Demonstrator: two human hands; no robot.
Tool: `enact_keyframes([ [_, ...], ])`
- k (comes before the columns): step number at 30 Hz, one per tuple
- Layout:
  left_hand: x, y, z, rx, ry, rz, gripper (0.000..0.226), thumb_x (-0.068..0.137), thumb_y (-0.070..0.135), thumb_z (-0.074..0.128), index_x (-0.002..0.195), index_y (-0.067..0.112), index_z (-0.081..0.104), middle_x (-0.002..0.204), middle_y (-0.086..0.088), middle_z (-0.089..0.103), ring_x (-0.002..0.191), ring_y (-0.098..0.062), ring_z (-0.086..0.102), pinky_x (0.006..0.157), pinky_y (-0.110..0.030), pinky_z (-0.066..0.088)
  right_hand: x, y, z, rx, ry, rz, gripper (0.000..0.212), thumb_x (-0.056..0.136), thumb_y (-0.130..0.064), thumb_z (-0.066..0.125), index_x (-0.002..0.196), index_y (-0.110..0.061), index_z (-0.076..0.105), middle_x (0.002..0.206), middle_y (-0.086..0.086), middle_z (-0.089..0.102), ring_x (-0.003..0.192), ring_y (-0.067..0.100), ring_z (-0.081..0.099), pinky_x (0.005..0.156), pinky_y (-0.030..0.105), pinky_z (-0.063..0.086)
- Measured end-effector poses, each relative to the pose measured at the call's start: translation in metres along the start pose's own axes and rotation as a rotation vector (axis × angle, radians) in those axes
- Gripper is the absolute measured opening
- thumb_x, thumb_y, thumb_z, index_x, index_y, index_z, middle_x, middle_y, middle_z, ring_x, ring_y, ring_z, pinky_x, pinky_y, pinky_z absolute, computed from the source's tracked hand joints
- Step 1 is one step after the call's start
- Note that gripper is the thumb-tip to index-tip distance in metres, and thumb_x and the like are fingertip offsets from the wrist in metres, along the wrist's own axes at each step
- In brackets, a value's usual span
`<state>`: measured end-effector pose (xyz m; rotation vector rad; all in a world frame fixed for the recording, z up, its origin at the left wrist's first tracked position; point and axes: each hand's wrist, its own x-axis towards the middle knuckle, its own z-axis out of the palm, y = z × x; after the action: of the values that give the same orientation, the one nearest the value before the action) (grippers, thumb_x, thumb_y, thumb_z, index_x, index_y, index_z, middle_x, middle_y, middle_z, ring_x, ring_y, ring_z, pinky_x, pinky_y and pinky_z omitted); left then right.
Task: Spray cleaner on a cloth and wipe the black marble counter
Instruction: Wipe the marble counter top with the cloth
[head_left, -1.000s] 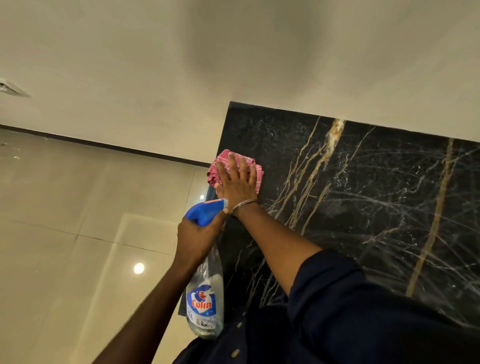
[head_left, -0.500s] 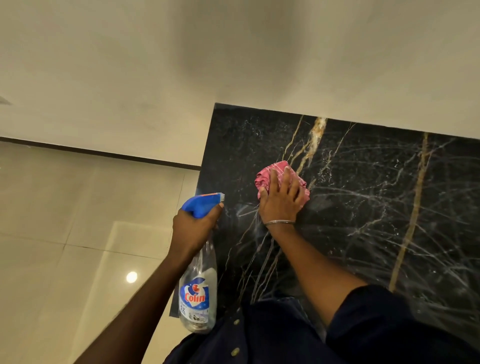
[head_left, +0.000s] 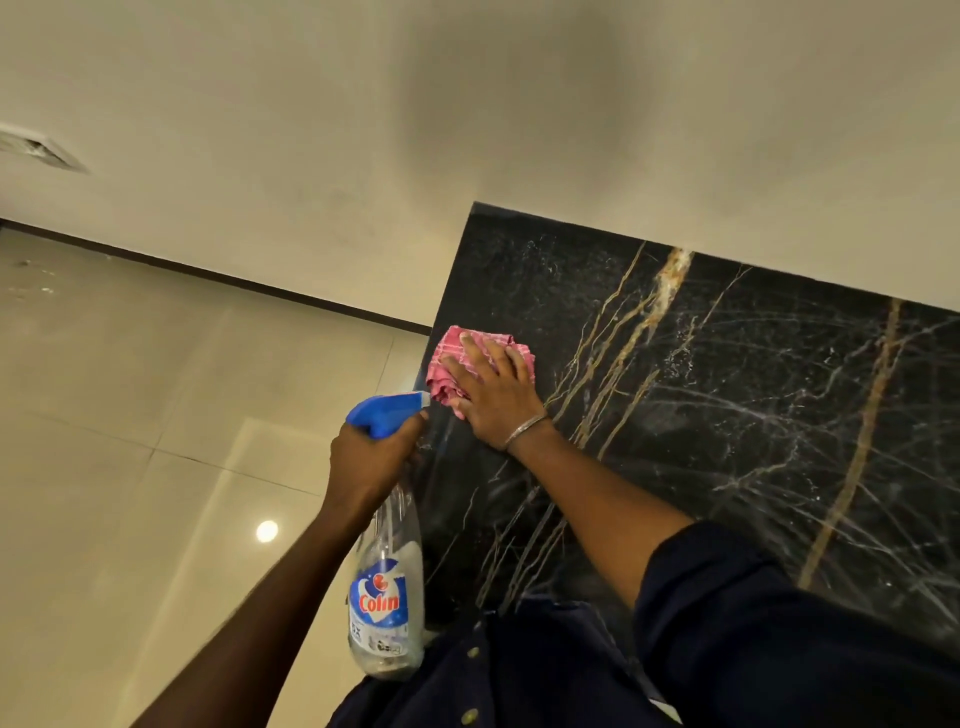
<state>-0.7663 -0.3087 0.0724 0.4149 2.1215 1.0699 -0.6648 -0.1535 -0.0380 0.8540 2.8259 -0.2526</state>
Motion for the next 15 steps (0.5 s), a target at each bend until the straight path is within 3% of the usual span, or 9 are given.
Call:
enact_keyframes([
  [4,0.004,-0.001,0.005,-0.035,0.019,-0.024,0.030,0.092,0.031,0.065,0.101,0.002,0.064,0.086,-0.017,0.068,0.075,-0.023,0.066,0.066,-0.024,0.048,-0.051,0.039,0.011,-0.010,0.114,0.086,0.062,0.095,-0.053,0.029,0.152,-0.030,0.027,0.161,0.008,0.020,0.146,0.032,0.020,0.116,0.050,0.012],
  [8,-0.002,-0.002,0.010,-0.064,0.029,-0.041,0.028,0.093,0.029,0.065,0.098,0.001,0.063,0.083,-0.020,0.068,0.068,-0.020,0.064,0.061,-0.020,0.046,-0.087,0.053,0.019,0.002,0.107,0.233,0.063,0.094,-0.052,0.029,0.152,-0.028,0.029,0.162,0.009,0.019,0.147,0.033,0.018,0.116,0.053,0.017],
  [12,-0.009,-0.005,0.015,-0.060,0.030,-0.062,0.031,0.092,0.031,0.065,0.096,0.000,0.064,0.077,-0.016,0.067,0.060,-0.014,0.061,0.058,-0.017,0.043,-0.068,0.015,0.014,0.104,0.072,0.484,0.068,0.095,-0.052,0.035,0.156,-0.029,0.014,0.163,0.012,0.006,0.148,0.039,0.007,0.117,0.059,0.009],
  [15,-0.015,-0.005,0.015,-0.040,0.048,-0.068,0.032,0.092,0.032,0.065,0.094,0.001,0.065,0.073,-0.013,0.067,0.059,-0.012,0.060,0.056,-0.016,0.042,-0.041,-0.016,0.006,0.142,0.026,0.421,0.073,0.097,-0.051,0.037,0.156,-0.028,0.002,0.163,0.014,-0.005,0.148,0.041,-0.003,0.117,0.060,0.000],
])
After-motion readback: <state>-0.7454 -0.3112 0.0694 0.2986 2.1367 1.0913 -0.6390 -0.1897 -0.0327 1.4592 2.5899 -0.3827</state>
